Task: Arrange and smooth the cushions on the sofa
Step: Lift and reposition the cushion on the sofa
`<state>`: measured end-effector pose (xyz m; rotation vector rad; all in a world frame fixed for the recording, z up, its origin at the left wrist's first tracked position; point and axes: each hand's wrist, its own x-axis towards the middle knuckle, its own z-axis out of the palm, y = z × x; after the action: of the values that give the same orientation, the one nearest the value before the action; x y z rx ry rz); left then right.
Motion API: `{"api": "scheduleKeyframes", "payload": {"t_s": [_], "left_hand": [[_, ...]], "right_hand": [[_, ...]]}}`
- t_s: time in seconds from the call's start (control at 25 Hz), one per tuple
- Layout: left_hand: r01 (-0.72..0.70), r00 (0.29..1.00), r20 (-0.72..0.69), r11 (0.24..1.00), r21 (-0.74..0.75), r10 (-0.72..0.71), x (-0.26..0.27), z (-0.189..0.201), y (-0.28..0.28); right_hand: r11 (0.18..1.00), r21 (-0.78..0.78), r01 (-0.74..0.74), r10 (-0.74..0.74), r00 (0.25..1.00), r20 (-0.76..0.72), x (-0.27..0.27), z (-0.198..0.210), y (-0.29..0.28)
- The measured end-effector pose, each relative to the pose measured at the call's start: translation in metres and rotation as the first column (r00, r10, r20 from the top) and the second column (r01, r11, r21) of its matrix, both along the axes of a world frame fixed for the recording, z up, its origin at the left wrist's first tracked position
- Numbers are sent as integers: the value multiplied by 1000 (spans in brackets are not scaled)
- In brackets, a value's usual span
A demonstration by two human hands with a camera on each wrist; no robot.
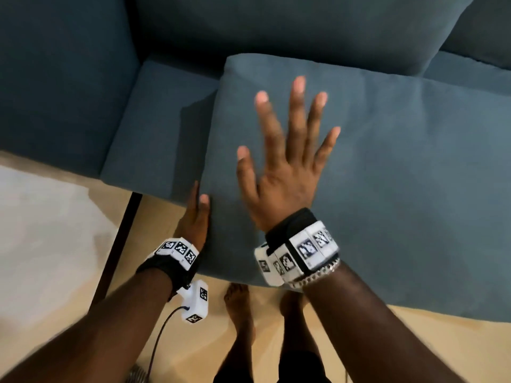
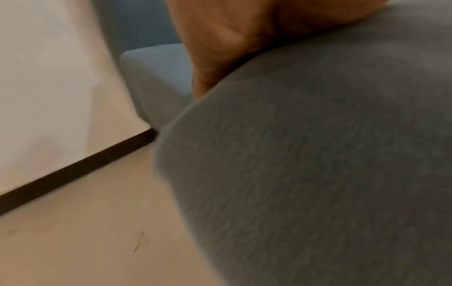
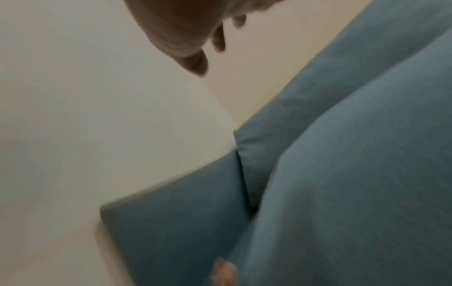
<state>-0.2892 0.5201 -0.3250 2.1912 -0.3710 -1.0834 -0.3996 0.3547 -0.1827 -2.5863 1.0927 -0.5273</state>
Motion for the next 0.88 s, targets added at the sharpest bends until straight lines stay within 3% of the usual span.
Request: {"api": "scheduleKeyframes", "payload": {"t_s": [0.08,0.12,0.16,0.2,0.28,0.36,0.4,0.44,0.48,0.52,0.56,0.64,0.72,0.76,0.8,0.84,0.88], "left_hand": [[-88,960,-244,974,209,139,-2,-9,21],[-78,956,-258,971,224,136,-5,-7,25],[-64,970,-217,974,215,112,-5,-2,22],[-67,979,-177,982,176,98,-4,8,16],[-108,980,-165,993,42,113,0,25,3],[-165,963,-229,983,-79,143,4,39,-6],[-182,955,-258,977,-111,149,5,44,-9],[-181,955,-260,976,-122,144,5,49,-12],[-170,964,-225,979,-116,141,4,52,-15],[-166,973,-182,980,-112,144,-2,56,-16],[-179,976,-141,980,-91,165,-3,55,-15],[-170,984,-80,980,-105,162,-7,49,-15],[-163,984,-90,980,-116,153,-7,51,-16],[-219,971,-122,967,-128,204,-7,53,-19],[-291,951,-153,945,-148,269,-6,57,-24],[-352,930,-180,919,-179,321,-6,61,-31],[-403,909,-193,896,-186,369,-7,66,-37]], "right_hand": [[992,72,-100,121,895,-430,4,-43,9],[988,125,-90,143,836,-529,6,-53,7],[981,181,-71,158,835,-528,11,-48,2],[966,252,-64,170,888,-427,17,-32,0],[942,333,-43,82,991,-105,18,22,6],[970,244,8,-54,982,183,3,50,28],[988,158,-3,-17,992,123,-7,46,41],[992,84,-97,103,992,-75,-12,39,56],[974,125,-190,220,926,-307,-15,22,65],[959,214,-184,261,866,-427,-20,8,68],[945,286,-160,275,862,-426,-19,5,66],[932,337,-129,181,975,-128,-23,37,52],[989,145,-3,-32,971,236,-41,70,50],[999,34,42,-50,954,294,-50,66,51],[999,-46,13,-3,979,206,-55,56,51],[994,-63,-89,88,996,-25,-55,38,55],[988,39,-148,153,966,-209,-57,17,58]]}}
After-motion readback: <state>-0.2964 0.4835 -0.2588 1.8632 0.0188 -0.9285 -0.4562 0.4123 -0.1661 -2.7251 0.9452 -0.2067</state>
